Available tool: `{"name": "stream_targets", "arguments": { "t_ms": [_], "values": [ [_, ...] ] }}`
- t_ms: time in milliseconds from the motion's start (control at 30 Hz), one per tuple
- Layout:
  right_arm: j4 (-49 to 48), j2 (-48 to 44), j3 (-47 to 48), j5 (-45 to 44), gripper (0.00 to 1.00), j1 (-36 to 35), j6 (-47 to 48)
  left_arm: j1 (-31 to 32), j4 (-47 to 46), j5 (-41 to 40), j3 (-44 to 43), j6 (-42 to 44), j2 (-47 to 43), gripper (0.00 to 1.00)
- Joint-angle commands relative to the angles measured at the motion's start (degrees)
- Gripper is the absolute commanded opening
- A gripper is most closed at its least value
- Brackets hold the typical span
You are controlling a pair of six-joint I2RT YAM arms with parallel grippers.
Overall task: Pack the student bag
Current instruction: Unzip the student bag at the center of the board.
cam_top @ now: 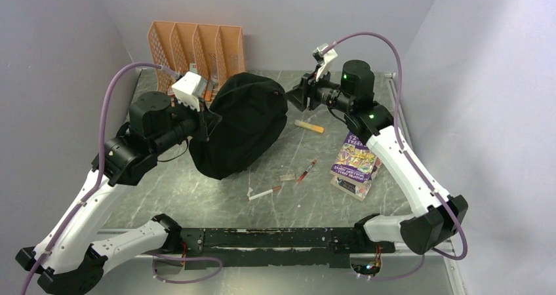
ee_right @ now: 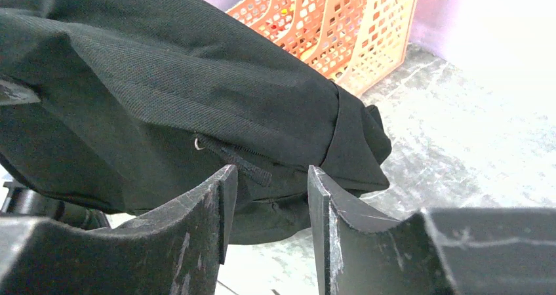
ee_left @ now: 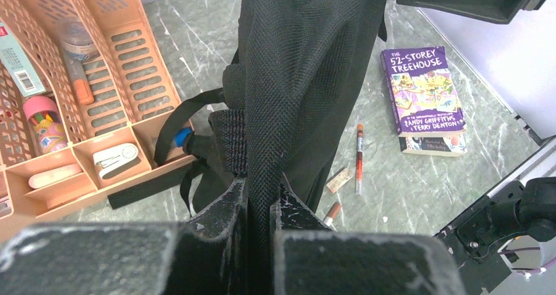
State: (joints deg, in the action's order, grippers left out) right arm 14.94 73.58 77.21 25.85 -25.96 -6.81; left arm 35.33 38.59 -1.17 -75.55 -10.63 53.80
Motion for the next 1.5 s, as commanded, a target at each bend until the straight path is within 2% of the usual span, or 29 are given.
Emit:
{"name": "stream_targets", "arguments": {
  "t_ms": [0, 300, 500, 567, 733, 933, 1200, 1467],
  "values": [
    [0.3, 1.1, 2.3, 2.9, 0.48, 0.1, 6.3, -0.4, -1.8, 1.3, -0.5, 1.3, -0.9, 0.05],
    [0.4, 4.2, 3.4, 8.4, 0.47, 0.1, 9.0, -0.5, -2.5, 1.7, -0.2, 1.5, -0.7, 0.05],
    [-0.8, 4.0, 2.4, 8.8, 0.42, 0.1, 8.6, -0.4, -2.7, 1.8, 0.0, 1.5, -0.5, 0.05],
    [-1.2, 4.2, 2.1, 9.1, 0.38, 0.1, 8.3, -0.4, -2.7, 1.8, -0.1, 1.5, -0.5, 0.05],
    [-2.0, 3.8, 1.3, 8.0, 0.18, 0.1, 7.3, -0.4, -2.6, 1.5, -0.1, 1.7, -0.5, 0.05],
    [-2.8, 0.3, -1.1, -0.5, 0.0, 0.1, 4.7, -0.4, -2.5, 1.3, 0.2, 1.7, -0.9, 0.05],
    [-2.0, -3.1, -2.3, -7.0, 0.0, 0.1, 2.0, -0.4, -2.7, 1.3, 0.7, 1.7, -0.9, 0.05],
    [-0.5, -2.1, -5.4, -7.7, 0.0, 0.1, -2.4, -0.4, -2.6, 1.3, 0.7, 1.9, -1.1, 0.05]
  ]
}}
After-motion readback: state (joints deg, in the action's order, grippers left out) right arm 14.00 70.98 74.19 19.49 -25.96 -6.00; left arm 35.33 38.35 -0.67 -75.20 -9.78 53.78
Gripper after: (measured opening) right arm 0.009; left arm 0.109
